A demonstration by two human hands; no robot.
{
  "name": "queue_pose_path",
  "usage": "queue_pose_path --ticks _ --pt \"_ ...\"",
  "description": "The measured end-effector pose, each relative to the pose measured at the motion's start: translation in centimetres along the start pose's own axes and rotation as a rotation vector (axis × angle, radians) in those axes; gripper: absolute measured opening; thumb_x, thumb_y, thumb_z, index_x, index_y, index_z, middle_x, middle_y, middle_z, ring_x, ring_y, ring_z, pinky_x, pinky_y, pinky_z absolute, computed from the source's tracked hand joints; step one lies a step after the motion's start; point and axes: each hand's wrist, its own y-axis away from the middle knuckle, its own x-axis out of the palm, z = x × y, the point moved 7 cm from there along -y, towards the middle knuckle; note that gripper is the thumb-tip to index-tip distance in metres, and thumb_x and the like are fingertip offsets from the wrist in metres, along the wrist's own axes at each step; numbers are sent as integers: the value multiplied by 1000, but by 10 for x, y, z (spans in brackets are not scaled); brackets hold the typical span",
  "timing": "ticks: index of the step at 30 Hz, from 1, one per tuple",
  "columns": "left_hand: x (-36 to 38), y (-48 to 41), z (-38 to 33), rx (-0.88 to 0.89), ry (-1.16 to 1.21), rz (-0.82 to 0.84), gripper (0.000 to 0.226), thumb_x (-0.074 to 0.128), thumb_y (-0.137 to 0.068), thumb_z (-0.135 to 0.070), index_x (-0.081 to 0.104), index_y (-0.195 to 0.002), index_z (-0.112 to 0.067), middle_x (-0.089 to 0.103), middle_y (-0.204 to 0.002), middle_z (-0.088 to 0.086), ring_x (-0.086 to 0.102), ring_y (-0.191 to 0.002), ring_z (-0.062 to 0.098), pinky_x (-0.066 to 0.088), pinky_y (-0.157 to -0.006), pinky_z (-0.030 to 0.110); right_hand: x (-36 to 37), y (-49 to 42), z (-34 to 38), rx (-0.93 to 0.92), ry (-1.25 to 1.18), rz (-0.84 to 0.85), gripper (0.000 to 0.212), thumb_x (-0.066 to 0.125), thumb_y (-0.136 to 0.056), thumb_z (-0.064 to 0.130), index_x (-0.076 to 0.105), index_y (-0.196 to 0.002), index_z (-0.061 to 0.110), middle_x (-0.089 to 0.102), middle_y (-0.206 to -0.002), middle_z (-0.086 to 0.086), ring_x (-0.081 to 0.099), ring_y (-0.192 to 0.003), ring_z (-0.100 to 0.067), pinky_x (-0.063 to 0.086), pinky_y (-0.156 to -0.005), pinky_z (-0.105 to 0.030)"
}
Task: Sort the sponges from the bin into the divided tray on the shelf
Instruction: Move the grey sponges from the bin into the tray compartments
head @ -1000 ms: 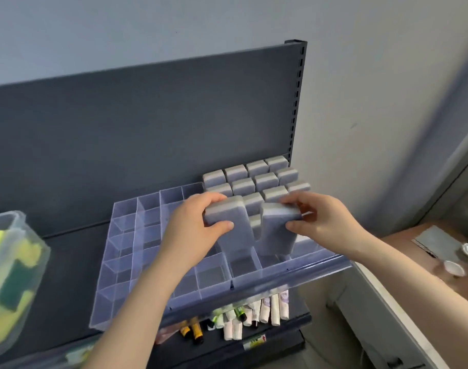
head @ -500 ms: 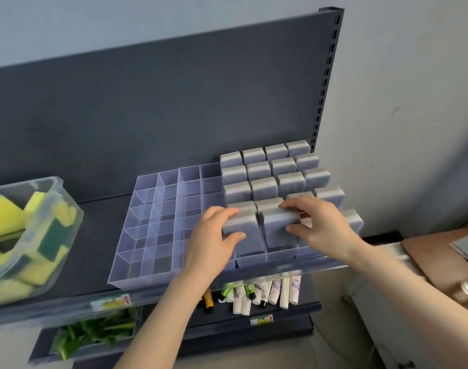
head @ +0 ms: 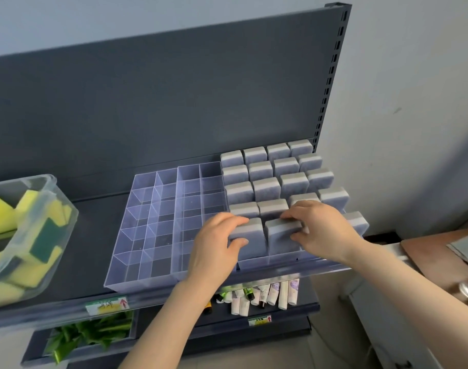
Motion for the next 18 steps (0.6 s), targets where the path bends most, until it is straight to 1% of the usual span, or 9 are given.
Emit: queue_pose_path --ticks 3,7,10,14,16,18 --pt "4 -2 4 -9 -15 49 32 71 -82 -17 67 -111 -27 49 -106 -25 46 -100 -4 31 -84 7 10 0 -3 6 74 71 41 59 -77 19 61 -117 25 62 -107 4 53 -104 -21 48 -83 -34" --pt "19 -1 1 -13 -43 162 29 68 -84 -14 66 -111 -25 56 -109 -18 50 -103 4 34 -84 14 17 3 -5 32 63 56 38 56 -78 18 62 -115 26 63 -107 3 55 -103 -21 46 -77 -30" --pt "24 2 1 -29 -58 156 27 65 -86 -12 66 -111 -23 59 -112 -13 51 -105 7 35 -84 15 19 3 -5 31 63 35 38 56 -78 17 63 -115 25 63 -109 2 56 -102 -22 47 -76 -31" --pt "22 3 2 -60 -55 136 30 66 -86 -14 66 -114 -25 58 -114 -14 52 -105 6 35 -85 15 17 3 -3 11 69 36 39 57 -79 18 62 -117 24 62 -111 2 55 -104 -22 46 -77 -30" --pt "21 4 2 -78 -54 142 33 66 -87 -18 64 -118 -28 57 -117 -16 51 -106 5 35 -85 15 15 3 -2 -18 104 62 38 55 -80 20 61 -117 26 60 -112 5 53 -105 -20 46 -76 -29" --pt "19 6 1 -91 -63 162 36 66 -86 -26 62 -122 -32 55 -120 -19 51 -106 3 37 -85 16 10 2 1 -56 141 84 36 55 -81 24 61 -116 27 59 -112 7 52 -108 -19 48 -78 -30"
